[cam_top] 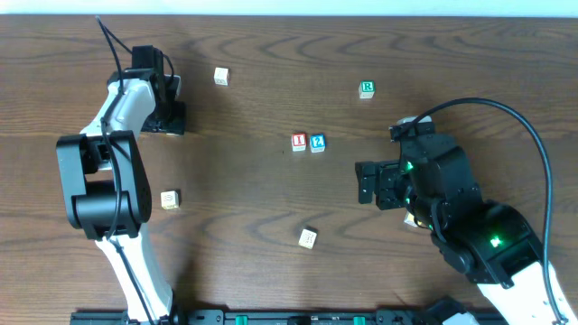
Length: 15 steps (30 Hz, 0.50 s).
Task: Spell out Ai2
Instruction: 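Carry the 'A' block with the left gripper and place it left of 'I'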
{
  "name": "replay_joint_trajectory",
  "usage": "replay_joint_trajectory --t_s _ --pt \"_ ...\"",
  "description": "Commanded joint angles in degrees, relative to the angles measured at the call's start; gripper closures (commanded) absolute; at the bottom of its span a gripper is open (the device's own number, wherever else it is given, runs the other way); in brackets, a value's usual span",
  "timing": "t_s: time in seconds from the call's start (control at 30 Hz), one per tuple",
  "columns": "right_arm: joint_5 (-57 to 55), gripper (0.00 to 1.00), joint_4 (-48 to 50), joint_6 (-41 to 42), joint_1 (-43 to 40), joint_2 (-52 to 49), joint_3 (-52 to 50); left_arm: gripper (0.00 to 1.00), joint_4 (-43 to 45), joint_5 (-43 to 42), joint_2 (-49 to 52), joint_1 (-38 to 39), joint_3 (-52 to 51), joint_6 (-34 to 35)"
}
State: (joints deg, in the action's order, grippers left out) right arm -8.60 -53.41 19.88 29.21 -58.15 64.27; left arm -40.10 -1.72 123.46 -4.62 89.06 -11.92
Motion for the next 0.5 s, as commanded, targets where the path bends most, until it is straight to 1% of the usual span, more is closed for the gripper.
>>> replay_joint_trajectory --t_s 0.0,0.13,0.3,0.47 --pt "-0.17 0.01 -0.22 -0.61 -0.74 0.0 -0.02 0.53 -0.37 -1.66 1.09 -0.33 1.11 -0.11" --pt "-0.13 0.01 -0.22 -0.61 -0.74 0.0 0.0 0.61 -0.68 -2.86 1.09 -0.35 1.11 -0.11" --pt "-0.13 0.01 -0.22 -0.61 -0.74 0.0 0.0 0.67 -1.33 -2.84 1.09 -0.33 1.11 -0.11" --pt "-0.22 0.01 -0.17 -0.63 -0.76 0.0 0.0 0.8 -2.67 -2.89 1.07 -0.09 1.14 0.87"
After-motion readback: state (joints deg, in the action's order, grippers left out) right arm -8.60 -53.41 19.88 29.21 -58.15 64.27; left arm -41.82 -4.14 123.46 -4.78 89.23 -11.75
